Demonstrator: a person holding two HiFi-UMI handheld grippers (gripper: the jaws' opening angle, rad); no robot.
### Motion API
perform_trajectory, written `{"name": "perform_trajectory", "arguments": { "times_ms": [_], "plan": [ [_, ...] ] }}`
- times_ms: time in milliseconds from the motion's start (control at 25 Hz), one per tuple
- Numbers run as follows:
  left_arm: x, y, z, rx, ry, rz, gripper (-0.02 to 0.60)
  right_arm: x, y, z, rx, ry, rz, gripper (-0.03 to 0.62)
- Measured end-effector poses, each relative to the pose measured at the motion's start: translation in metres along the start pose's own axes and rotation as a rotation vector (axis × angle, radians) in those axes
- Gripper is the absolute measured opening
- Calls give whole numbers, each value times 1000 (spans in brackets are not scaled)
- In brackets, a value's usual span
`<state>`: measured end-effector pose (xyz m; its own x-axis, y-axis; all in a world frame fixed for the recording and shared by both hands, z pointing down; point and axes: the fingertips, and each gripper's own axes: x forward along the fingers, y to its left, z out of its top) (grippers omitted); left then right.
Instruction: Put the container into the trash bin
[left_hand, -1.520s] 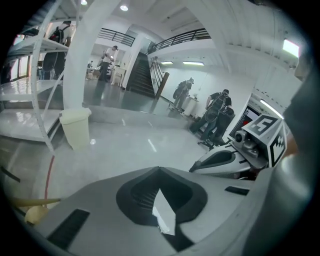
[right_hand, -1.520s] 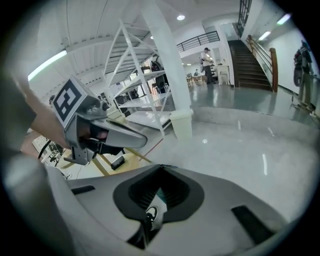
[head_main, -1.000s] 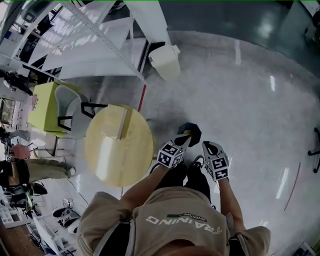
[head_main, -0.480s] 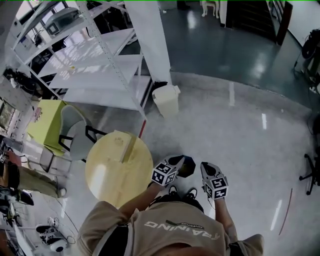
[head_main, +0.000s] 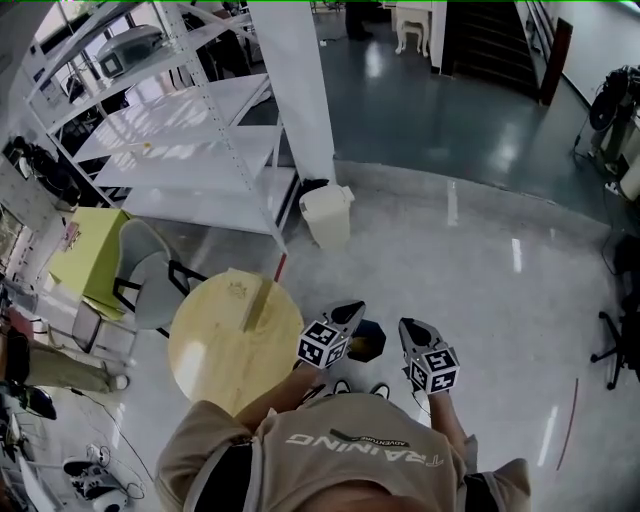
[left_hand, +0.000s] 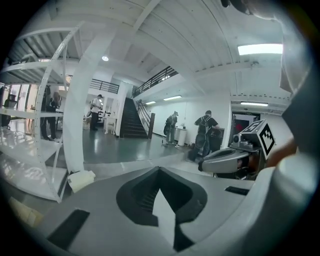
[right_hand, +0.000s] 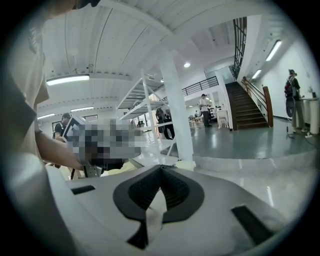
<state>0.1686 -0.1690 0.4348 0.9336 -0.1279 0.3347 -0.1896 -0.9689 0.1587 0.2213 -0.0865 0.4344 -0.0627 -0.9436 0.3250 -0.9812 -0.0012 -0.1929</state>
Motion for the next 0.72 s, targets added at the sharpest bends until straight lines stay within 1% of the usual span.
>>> {"name": "perform_trajectory", "arguments": {
  "times_ms": [160, 400, 720],
  "plan": [
    [-9, 6, 24, 17, -53, 11, 11, 1, 10, 21, -38, -34, 5, 2],
    [-17, 8, 45, 35, -113, 16, 11, 0, 15, 53, -89, -82, 3, 2],
    [-24, 11, 54, 63, -118, 22, 11, -2, 21, 74, -106, -117, -7, 2]
  ]
}}
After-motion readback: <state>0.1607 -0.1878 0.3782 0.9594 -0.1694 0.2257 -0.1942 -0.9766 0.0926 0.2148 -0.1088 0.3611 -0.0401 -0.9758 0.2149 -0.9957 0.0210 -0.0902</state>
